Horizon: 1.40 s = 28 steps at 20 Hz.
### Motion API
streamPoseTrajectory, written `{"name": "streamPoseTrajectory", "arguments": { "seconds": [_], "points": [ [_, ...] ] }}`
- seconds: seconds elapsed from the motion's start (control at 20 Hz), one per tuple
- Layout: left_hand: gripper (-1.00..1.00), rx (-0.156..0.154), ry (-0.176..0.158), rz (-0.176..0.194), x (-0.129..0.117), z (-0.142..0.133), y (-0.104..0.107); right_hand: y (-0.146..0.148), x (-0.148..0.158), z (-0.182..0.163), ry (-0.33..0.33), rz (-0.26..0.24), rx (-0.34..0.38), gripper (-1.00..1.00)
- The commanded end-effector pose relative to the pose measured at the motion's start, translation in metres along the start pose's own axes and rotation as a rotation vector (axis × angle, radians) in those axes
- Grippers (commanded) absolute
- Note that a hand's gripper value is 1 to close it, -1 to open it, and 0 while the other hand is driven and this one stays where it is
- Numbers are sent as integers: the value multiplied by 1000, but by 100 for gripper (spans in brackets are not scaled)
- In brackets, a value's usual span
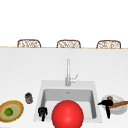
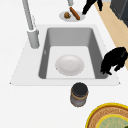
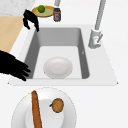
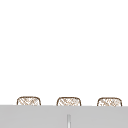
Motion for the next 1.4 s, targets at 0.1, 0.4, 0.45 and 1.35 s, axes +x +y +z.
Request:
{"name": "streamPoseTrajectory", "arguments": {
  "seconds": [0.1,0.4,0.45,1.35],
  "points": [
    [0,1,1,-1,0,0,0,-5,-52,-15,-1,-1,0,-100],
    [0,2,1,-2,0,0,0,-13,-105,-27,-2,8,-36,-100],
    [0,2,1,-2,0,0,0,-13,-111,-31,-3,10,-46,-100],
    [0,3,2,-3,0,0,0,-23,-211,-109,152,68,-11,-100]
  ]
}}
